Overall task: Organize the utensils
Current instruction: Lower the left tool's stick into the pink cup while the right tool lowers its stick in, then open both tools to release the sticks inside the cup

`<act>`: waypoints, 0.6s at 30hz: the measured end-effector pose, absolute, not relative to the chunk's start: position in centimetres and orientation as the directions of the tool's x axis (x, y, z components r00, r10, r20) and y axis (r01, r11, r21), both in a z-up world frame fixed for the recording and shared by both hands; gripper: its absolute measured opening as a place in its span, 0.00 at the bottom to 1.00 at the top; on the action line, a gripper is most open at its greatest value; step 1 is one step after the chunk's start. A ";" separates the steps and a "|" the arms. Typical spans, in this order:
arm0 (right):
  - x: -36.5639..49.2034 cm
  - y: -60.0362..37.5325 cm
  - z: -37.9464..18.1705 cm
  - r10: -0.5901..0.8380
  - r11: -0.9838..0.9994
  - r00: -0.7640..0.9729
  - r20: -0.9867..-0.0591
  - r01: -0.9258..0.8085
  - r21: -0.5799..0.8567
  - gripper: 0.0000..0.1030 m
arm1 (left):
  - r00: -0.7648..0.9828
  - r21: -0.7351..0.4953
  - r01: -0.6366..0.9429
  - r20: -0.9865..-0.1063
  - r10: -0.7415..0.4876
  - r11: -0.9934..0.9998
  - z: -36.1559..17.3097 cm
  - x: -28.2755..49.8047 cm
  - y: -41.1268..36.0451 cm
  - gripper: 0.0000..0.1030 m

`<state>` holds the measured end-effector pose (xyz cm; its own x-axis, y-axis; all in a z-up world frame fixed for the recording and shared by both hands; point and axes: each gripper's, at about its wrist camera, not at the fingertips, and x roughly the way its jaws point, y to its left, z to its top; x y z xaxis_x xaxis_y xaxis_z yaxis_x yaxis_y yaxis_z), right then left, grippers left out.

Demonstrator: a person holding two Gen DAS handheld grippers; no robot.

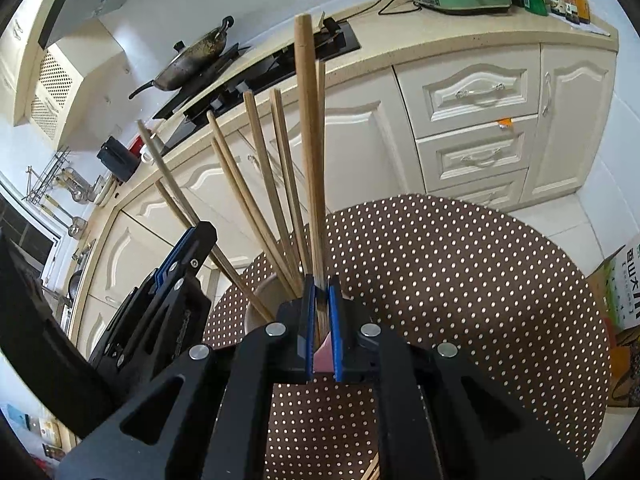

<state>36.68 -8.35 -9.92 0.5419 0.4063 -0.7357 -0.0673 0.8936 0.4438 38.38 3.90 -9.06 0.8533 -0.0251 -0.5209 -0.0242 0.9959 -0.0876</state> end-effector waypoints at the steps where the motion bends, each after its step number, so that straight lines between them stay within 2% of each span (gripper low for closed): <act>1: 36.7 -8.3 -10.2 0.409 0.892 0.534 -0.740 -0.062 0.449 0.07 | 0.849 -0.090 -0.022 -0.527 -0.029 0.996 -9.2 38.2 3.9 0.09; 8: 36.3 -8.3 -10.7 0.428 0.878 0.514 -0.744 -0.042 0.476 0.11 | 0.818 -0.101 -0.029 -0.574 -0.034 0.994 -10.3 37.1 4.3 0.09; 10: 36.1 -8.3 -10.8 0.428 0.877 0.509 -0.747 -0.034 0.480 0.20 | 0.819 -0.095 -0.031 -0.573 -0.030 0.995 -10.4 36.9 4.2 0.09; 12: 35.8 -8.5 -10.7 0.421 0.877 0.516 -0.746 -0.022 0.480 0.39 | 0.820 -0.081 -0.020 -0.572 -0.030 0.996 -10.5 36.8 4.1 0.09; 18: 35.0 -8.9 -10.5 0.396 0.887 0.524 -0.754 -0.004 0.463 0.50 | 0.788 -0.076 0.014 -0.613 -0.058 0.997 -11.1 37.1 4.1 0.10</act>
<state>35.02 -8.93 -10.49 0.5236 0.3958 -0.7544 -0.0036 0.8865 0.4626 37.08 4.10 -11.09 0.7877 -0.0583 -0.6133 0.0144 0.9970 -0.0763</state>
